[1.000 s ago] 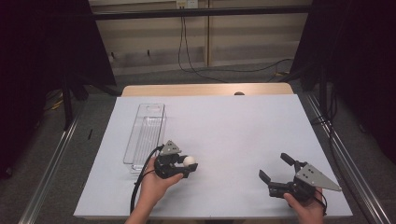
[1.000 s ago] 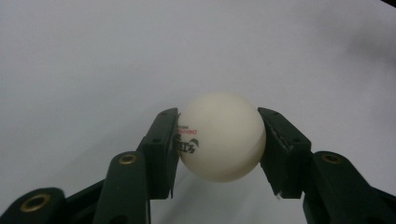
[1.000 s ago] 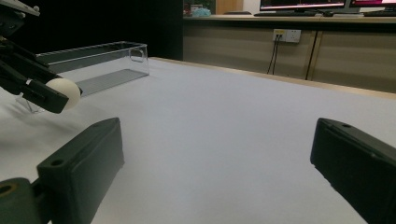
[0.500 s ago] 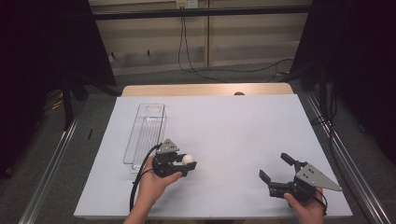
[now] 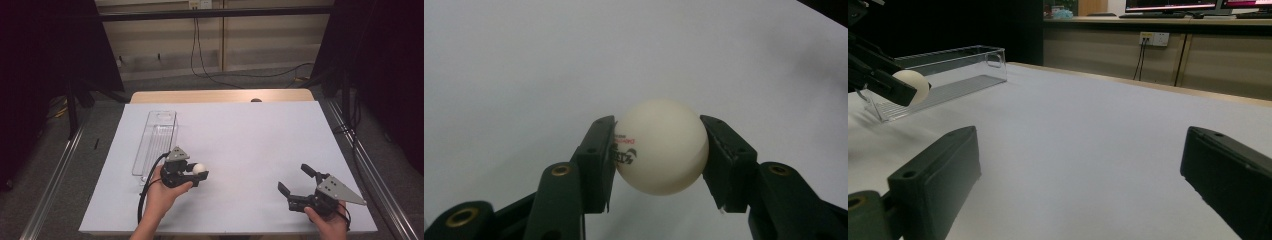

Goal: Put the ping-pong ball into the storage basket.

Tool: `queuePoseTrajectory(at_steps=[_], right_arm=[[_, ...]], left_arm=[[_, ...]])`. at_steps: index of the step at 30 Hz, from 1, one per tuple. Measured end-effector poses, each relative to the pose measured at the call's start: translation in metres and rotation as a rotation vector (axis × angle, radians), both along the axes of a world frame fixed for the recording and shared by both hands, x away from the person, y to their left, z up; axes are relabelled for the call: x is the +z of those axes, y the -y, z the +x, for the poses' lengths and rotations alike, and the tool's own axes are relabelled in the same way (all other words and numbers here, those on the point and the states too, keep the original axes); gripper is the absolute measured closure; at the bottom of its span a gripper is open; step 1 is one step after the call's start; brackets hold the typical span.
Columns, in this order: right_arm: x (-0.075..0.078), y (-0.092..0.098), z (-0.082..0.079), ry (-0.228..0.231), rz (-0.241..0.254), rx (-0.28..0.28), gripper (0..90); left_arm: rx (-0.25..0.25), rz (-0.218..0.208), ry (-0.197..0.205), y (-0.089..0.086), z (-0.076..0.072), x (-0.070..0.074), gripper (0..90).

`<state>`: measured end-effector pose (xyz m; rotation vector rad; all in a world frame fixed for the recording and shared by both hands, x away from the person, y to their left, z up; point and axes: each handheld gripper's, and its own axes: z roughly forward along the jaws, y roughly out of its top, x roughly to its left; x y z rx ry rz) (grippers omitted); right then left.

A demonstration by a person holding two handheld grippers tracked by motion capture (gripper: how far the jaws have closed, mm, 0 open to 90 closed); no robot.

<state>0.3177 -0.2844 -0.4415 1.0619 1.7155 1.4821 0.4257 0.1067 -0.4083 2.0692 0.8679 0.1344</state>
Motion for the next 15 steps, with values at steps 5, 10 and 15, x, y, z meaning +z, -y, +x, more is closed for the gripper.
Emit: queuePoseTrajectory(at_steps=[5, 10, 15], right_arm=[[-0.0001, -0.0003, 0.0000, 0.001, 0.000, -0.003, 2.2], [-0.0002, 0.0002, -0.0001, -0.001, 0.000, -0.001, 2.2], [-0.0002, -0.0007, -0.0002, -0.003, 0.003, -0.003, 2.2]], left_arm=[[0.007, 0.005, -0.007, -0.0011, 0.0003, 0.0020, 51.0], [0.005, 0.002, -0.012, -0.0012, 0.0020, 0.0040, 51.1], [0.005, 0.006, -0.014, -0.0004, 0.0043, 0.0074, 51.0]])
